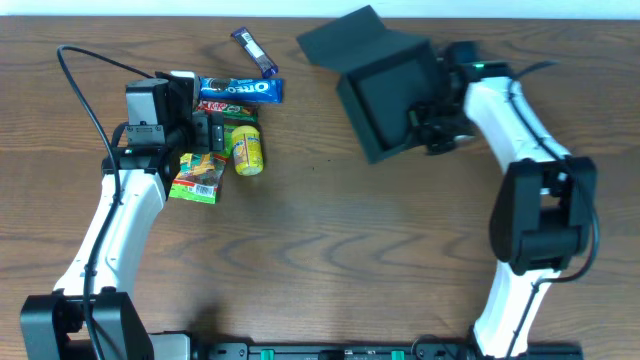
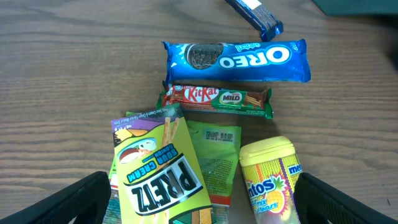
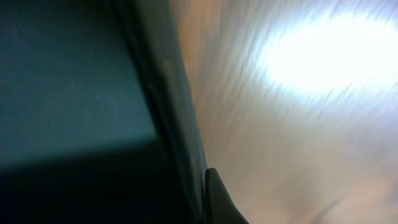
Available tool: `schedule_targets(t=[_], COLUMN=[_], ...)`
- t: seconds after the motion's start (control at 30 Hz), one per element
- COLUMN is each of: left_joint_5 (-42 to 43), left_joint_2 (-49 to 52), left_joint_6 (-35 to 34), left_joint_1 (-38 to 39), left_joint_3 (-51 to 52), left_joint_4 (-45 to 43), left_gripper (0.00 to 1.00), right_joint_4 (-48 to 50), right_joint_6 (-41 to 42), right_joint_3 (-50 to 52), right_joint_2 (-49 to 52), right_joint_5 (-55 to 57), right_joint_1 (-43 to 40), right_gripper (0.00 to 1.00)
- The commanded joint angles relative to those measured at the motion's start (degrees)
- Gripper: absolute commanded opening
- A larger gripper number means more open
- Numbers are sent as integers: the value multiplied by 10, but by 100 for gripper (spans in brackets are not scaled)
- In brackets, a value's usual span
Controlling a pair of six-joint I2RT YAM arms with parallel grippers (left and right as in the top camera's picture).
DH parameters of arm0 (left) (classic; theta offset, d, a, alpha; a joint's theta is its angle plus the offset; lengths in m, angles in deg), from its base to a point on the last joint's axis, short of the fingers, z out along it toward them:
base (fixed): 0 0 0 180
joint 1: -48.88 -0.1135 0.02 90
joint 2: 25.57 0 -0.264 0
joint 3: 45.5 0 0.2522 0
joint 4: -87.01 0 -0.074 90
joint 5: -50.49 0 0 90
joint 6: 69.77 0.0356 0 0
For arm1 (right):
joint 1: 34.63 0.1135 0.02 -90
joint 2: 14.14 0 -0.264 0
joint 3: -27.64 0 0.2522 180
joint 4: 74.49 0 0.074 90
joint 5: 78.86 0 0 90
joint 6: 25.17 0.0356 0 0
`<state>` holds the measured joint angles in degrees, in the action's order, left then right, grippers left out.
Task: Pack container
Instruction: 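Drag the box back to center with the right gripper, lid upright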
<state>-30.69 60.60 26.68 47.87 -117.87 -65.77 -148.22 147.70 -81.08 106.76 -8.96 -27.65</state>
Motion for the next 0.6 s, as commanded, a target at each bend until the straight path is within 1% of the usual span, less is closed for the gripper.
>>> schedule_targets(t=[0.0,0.07,0.2,0.3,0.4,0.53,0.57], left_joint_5=[2,2,2,2,2,2,2], left_joint_2=[5,5,5,5,5,4,4], left_joint_6=[6,6,6,6,6,6,6], left_joint_1=[0,0,0,-1,-1,-1,-1], left_joint_3=[-13,-13,-13,-13,-13,-13,-13], left_joint_4=[0,0,0,0,0,0,0], left_gripper=[95,96,95,95,95,95,96], right_joint_4=[0,-1,0,1,29,73,84], right_joint_6=[135,149,201,240,245,245,245], right_joint_3=[10,10,10,10,10,10,10], right_joint_2=[20,20,20,20,20,20,20], right_joint_5=[-43,-44,-55,-57,-85,-88,-88], right_joint_1=[40,67,115,136,153,170,173], right_gripper=[1,2,2,2,2,2,3])
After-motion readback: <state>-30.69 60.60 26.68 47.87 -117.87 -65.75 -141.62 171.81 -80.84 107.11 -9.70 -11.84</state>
